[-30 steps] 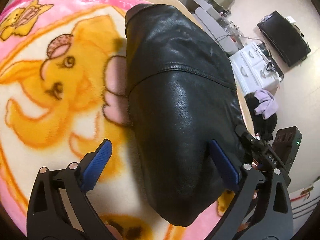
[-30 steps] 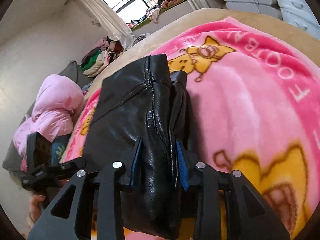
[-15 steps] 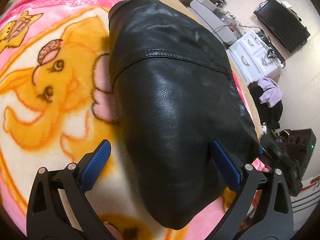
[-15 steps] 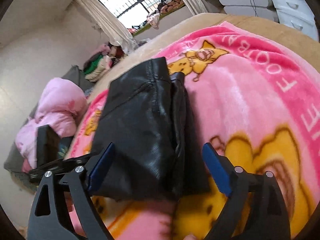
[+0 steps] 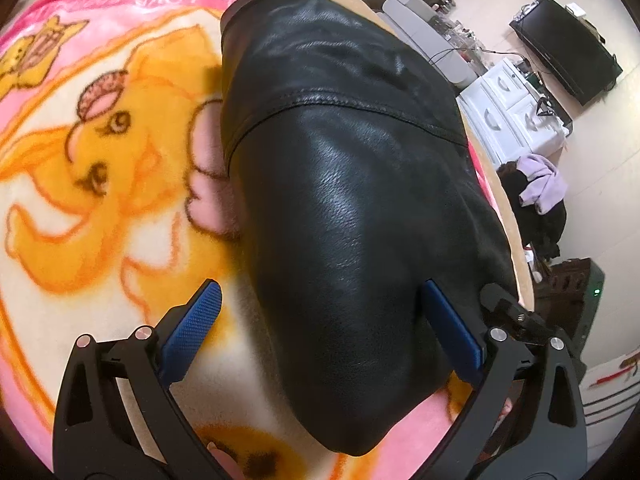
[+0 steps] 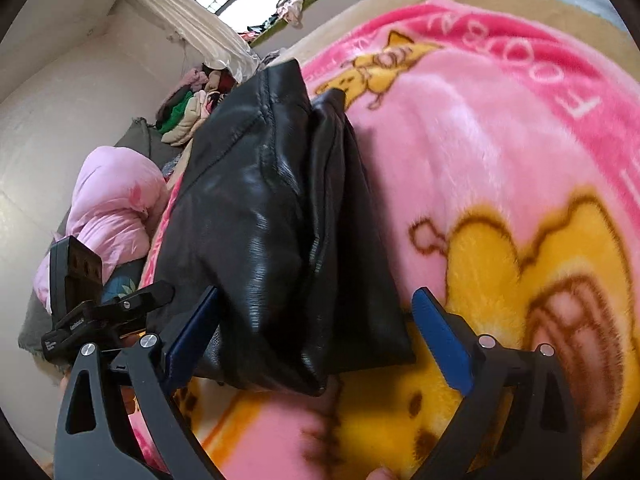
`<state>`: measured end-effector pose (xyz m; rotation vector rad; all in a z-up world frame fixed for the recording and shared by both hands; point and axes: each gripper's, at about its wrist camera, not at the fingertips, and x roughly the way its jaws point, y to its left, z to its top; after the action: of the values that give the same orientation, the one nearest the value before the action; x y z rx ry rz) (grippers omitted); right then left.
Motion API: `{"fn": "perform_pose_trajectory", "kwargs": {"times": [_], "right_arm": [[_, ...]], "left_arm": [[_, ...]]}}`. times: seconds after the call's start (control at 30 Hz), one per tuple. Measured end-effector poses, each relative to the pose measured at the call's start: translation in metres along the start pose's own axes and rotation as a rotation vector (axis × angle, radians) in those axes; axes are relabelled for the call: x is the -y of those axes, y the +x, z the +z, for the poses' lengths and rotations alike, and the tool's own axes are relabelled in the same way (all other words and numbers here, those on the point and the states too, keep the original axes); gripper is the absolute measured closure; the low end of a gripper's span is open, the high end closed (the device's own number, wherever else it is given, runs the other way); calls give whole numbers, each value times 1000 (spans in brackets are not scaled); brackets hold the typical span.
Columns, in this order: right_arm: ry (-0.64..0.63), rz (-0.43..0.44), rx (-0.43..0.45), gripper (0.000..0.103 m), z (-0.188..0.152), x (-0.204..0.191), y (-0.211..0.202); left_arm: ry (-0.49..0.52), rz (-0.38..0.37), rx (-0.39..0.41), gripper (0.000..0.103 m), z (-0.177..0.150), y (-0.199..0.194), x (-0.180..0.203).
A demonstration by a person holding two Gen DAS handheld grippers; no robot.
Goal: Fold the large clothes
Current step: 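Lay the folded end down with the left gripper while the right gripper releases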
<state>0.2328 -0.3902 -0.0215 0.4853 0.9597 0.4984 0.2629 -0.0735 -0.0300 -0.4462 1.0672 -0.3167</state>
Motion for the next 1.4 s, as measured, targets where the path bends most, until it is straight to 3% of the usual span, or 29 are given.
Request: {"fn": "perform_pose_trajectory", "kwargs": {"times": [0.17,0.4,0.73,0.8,1.13,1.4], "right_arm": [[7,8,-13,21,1,0,4],[13,22,-29,22,9,3,12],[21,41,-17,41,2,2,11],[15,27,-8,42,-4,-9,8],[33,114,-43,42,-31,-51,28],[28,41,-7,39,-38,-66,33]], "left_arm": [[-28,-23,-14,10,-2,4,-4],[-44,-32,-25,10,-5,6,-8],[-97,-56,-65,10,-9,13,-10],[-83,-51,-67,10,-7,12,-9],[-12,37,-56,10,8,-8,-28],[70,72,-18,10,-1,-18,-35]]}}
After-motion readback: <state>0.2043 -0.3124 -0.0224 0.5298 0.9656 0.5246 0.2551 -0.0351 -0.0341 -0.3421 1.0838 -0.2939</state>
